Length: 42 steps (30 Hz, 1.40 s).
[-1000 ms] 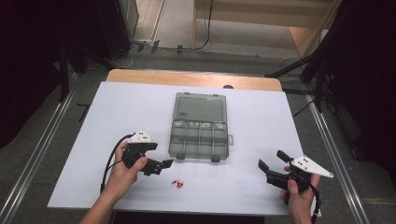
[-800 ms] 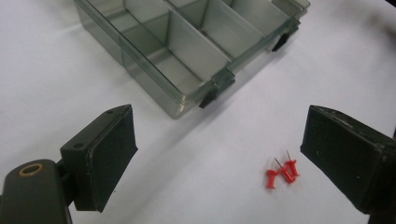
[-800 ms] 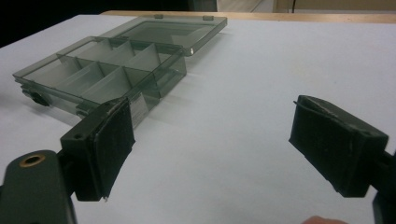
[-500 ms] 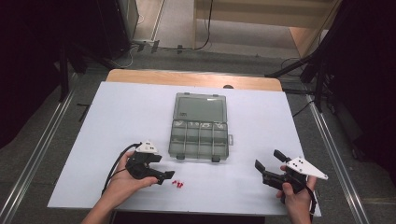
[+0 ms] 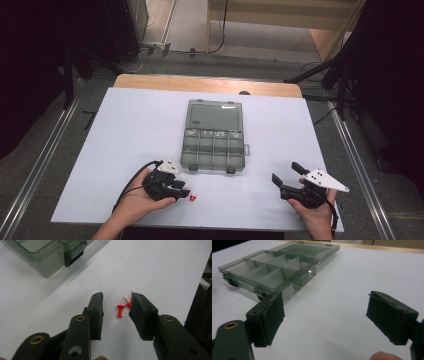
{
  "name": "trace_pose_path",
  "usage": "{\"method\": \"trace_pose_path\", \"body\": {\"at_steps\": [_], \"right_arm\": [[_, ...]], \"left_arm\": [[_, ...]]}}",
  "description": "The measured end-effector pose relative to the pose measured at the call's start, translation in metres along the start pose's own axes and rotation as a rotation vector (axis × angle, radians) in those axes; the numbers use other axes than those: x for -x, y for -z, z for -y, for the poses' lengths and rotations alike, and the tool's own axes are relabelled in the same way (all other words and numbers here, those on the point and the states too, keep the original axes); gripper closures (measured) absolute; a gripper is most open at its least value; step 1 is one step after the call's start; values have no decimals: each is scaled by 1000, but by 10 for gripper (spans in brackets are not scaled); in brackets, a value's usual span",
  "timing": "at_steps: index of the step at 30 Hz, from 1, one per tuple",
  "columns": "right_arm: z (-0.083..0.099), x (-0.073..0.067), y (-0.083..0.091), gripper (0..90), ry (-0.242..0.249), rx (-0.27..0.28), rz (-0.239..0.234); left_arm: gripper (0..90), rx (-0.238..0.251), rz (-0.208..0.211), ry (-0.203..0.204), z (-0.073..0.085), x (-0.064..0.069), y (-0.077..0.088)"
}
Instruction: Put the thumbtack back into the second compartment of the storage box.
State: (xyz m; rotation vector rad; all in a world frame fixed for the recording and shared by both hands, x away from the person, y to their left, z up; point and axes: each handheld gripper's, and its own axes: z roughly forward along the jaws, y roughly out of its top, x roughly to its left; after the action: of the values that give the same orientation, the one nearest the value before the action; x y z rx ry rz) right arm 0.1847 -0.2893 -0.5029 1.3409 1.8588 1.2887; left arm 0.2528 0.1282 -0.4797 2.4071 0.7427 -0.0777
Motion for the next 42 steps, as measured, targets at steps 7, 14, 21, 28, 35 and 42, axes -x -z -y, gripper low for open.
{"method": "trace_pose_path", "body": {"at_steps": [7,14,21,28,35,42], "right_arm": [[0,2,2,167,-30,11,-11],[1,2,2,139,-39,0,-14],[2,3,2,139,-39,-4,-21],[2,2,1,139,-29,-9,-11],[4,4,1,139,-27,-3,-16],[6,6,5,139,-10,12,13]], "left_arm": [[737,-28,6,-20,0,3,-6],[797,-50,-25,-26,-1,5,-11],[826,-48,-41,-52,0,6,-13],[850,-48,-47,-59,0,6,-12],[853,-53,-30,-62,-1,4,-12],[853,-56,12,-70,-7,-4,-11]]}}
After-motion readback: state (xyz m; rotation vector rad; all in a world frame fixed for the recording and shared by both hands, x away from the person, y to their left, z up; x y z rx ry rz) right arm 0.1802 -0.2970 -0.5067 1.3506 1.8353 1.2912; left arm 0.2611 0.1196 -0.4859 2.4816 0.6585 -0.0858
